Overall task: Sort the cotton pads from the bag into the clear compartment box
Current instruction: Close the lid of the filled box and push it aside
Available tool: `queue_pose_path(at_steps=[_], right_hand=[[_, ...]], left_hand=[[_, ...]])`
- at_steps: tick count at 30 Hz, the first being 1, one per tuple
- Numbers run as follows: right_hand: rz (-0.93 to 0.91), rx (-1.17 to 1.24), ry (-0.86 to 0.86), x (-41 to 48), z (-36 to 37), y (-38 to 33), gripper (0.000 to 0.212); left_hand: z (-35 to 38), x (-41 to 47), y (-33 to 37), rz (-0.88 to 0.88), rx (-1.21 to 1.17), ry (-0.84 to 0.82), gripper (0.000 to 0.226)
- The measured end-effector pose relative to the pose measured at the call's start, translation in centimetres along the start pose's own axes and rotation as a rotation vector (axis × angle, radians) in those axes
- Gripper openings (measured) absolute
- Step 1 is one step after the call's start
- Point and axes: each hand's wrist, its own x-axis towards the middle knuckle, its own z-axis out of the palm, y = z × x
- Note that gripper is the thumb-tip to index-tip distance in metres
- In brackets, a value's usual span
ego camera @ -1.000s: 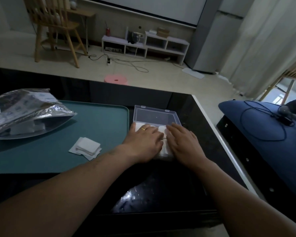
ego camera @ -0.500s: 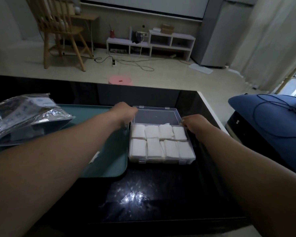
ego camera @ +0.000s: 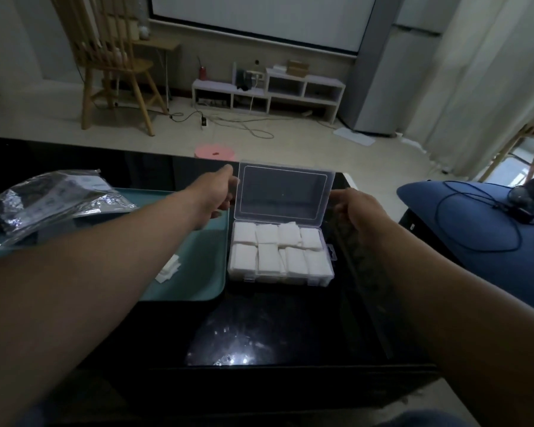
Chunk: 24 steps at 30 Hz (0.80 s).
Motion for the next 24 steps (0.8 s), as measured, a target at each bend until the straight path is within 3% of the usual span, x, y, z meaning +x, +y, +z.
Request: queue_pose_path(at_steps=[5, 9, 12, 15, 20, 24], right_hand=[[0.09, 0.194, -0.023, -2.3, -1.5, 0.1, 0.056], [0.155, 0.245, -0.065, -5.2, -1.9, 1.2, 0.033], [0.123, 0.186, -0.076, -7.0, -1.6, 3.1, 0.015], [0.085, 0.051, -0.057, -7.5, -1.1, 5.1, 0.016], [0.074, -0.178, -0.008, -7.3, -0.3, 7.1, 0.01], [0.035, -0.265, 0.022, -7.0, 0.0, 7.7, 0.008]], left_hand=[[-0.6, -3.0, 0.0, -0.099, -0.117, -0.079, 0.053], [0.0, -5.8, -1.1, -0.151, -0.157, -0.113, 0.017], [0.9, -6.9, -3.2, -0.111, -0.051, -0.095, 0.012], [1.6, -7.6, -5.1, -0.032, 0.038, -0.049, 0.018], [2.6, -7.6, -7.0, 0.105, 0.39, 0.147, 0.029], [3.4, -7.5, -7.6, 0.093, 0.453, 0.2, 0.011]])
